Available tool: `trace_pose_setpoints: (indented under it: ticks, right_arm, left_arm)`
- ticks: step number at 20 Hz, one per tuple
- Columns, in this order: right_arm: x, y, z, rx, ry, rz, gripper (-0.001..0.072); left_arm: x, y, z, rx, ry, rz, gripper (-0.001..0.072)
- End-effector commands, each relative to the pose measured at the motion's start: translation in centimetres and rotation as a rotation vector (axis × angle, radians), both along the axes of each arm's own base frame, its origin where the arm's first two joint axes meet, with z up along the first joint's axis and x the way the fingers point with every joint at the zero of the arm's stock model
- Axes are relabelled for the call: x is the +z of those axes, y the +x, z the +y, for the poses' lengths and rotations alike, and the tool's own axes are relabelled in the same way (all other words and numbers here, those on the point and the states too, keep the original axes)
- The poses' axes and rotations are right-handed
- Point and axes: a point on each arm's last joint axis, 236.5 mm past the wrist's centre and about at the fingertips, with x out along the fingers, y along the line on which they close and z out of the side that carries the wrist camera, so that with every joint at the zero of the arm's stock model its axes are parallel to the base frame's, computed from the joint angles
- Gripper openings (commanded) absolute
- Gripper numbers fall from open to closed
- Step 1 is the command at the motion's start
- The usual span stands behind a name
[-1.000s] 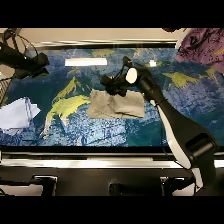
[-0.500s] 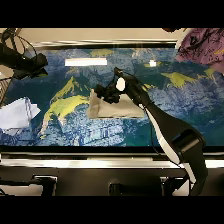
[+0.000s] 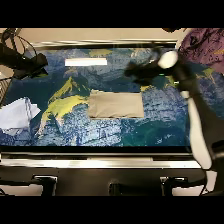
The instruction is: Fold the clothes and pants, and hang the long-sleeved shirts on hangers.
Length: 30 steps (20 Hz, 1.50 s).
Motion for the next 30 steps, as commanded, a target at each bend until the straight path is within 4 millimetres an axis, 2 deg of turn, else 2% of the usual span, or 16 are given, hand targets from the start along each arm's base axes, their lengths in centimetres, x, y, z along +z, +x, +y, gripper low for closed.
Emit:
trace_pose_setpoints:
  ticks: [1, 3, 5, 6, 11, 12, 13, 15, 18, 19, 22, 23, 25, 27, 30]
  right_arm:
    - [-2.2, -1.9, -10.9, -0.047, 0.001, 0.112, 0.0637]
    - [-5.4, -2.7, -13.0, -0.078, 0.147, 0.165, 0.0636]
    - [-8.8, -3.6, -13.1, -0.075, 0.262, 0.211, 0.063]
    - [-10.4, -3.9, -12.6, -0.066, 0.288, 0.233, 0.0597]
    - [-16.9, -3.7, -8.2, 0.018, 0.32, 0.295, 0.059]
    - [-17.8, -3.6, -7.4, 0.018, 0.331, 0.307, 0.0582]
    - [-18.3, -3.5, -6.6, 0.026, 0.35, 0.309, 0.0539]
    - [-19.0, -3.2, -5.3, 0.032, 0.375, 0.312, 0.0519]
    - [-19.9, -3.0, -4.2, 0.029, 0.374, 0.315, 0.0478]
    - [-20.0, -3.0, -3.9, 0.033, 0.37, 0.314, 0.04]
    - [-19.7, -2.9, -3.6, 0.033, 0.381, 0.31, 0.0082]
    - [-19.5, -2.8, -3.6, 0.037, 0.382, 0.307, 0.0031]
    - [-18.2, -2.0, -3.5, 0.046, 0.388, 0.287, 0.003]
    - [-16.1, -0.2, -4.1, 0.035, 0.365, 0.252, 0.0029]
    - [-13.1, 3.2, -7.2, -0.033, 0.229, 0.19, 0.0029]
  left_arm:
    - [0.0, 0.0, 0.1, 0.001, 0.0, 0.0, 0.0016]
    - [0.0, 0.0, 0.1, 0.001, 0.0, 0.0, 0.0016]
    - [0.0, 0.0, 0.1, 0.001, 0.0, 0.0, 0.0016]
    - [0.0, 0.0, 0.1, 0.001, 0.0, 0.0, 0.0016]
    - [0.0, 0.0, 0.1, 0.002, 0.0, 0.0, 0.0016]
    - [0.0, 0.0, 0.0, 0.001, 0.0, 0.0, 0.0016]
    - [0.0, 0.0, 0.0, 0.001, 0.0, 0.0, 0.0016]
    - [0.0, 0.0, 0.0, 0.001, 0.0, 0.0, 0.0016]
    - [0.0, 0.0, 0.0, 0.005, -0.002, 0.001, 0.0017]
    - [0.0, 0.0, 0.0, 0.004, -0.002, 0.001, 0.0017]
    - [0.0, 0.0, 0.0, 0.004, -0.001, 0.001, 0.0017]
    - [0.0, 0.0, 0.0, 0.004, -0.001, 0.001, 0.0017]
    - [0.0, 0.0, 0.0, 0.004, -0.001, 0.001, 0.0017]
    - [0.0, 0.0, 0.0, 0.005, -0.002, 0.001, 0.0018]
    - [0.0, -0.1, 0.0, 0.004, -0.002, 0.005, 0.0017]
